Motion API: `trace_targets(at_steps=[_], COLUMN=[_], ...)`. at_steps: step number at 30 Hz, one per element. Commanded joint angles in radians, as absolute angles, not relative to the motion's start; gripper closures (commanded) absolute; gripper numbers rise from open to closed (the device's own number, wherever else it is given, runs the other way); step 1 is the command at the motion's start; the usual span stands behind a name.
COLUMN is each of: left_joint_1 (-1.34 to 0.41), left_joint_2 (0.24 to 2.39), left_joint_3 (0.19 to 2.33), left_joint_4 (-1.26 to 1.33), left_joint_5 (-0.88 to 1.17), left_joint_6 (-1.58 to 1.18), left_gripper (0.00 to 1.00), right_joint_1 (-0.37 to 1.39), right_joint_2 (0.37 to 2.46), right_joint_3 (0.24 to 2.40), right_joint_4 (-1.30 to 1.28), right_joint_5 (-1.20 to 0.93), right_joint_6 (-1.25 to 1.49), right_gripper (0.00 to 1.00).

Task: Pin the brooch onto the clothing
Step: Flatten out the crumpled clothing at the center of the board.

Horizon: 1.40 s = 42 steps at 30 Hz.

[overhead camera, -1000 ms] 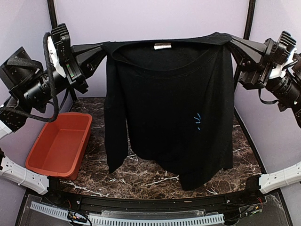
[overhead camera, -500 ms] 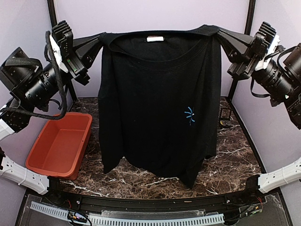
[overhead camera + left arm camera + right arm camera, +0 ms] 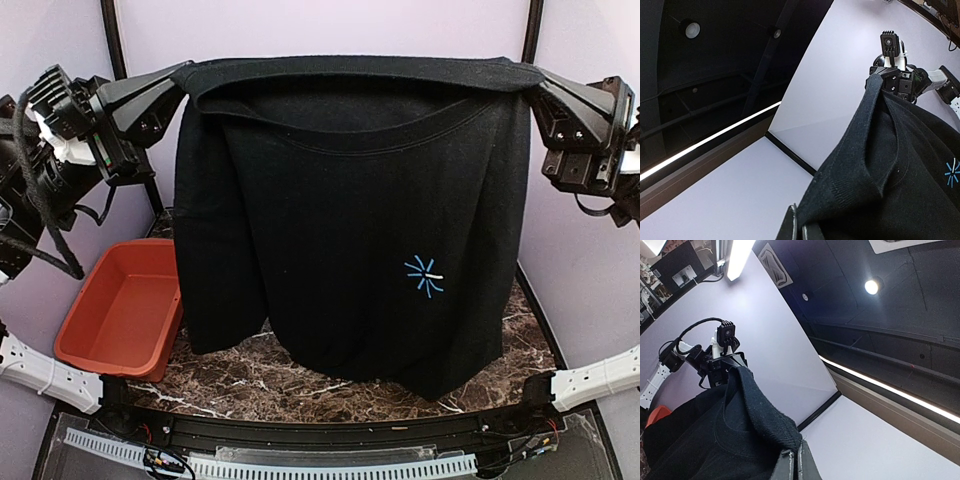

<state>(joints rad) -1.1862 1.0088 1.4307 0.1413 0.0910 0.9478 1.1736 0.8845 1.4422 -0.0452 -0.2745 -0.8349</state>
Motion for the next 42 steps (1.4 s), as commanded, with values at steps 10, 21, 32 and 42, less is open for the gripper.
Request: trace_targets(at_steps=[10,21,32,42], left_joint_1=[-1.183,-0.731,-0.602,-0.592], left_joint_2=[1.114,1.366,2.047,2.416], left_joint_3=[1.505,1.195,1.335,1.626], left_joint_4=[0.35,0.526,0.714,1.058], left_joint_5=[-0.043,-0.426,-0.642,-0.718], left_joint_6=[1.182,0.828,0.979,1.209], left_gripper=[0.99,0.99,0.99,0.94], right_joint_1=[1.168,0.573,0.463,0.435], right_joint_2=[1.091,1.394,1.889,2.166], right_joint_3=[1.572,1.228,1.21,1.461], right_joint_4=[0.296,0.544,0.787,0.808], right_joint_5=[0.05,0.086,0.198,0.333], right_joint_6=[-1.023,-0.686,-0.767,-0.833], right_gripper=[1.0,1.0,1.0,1.0])
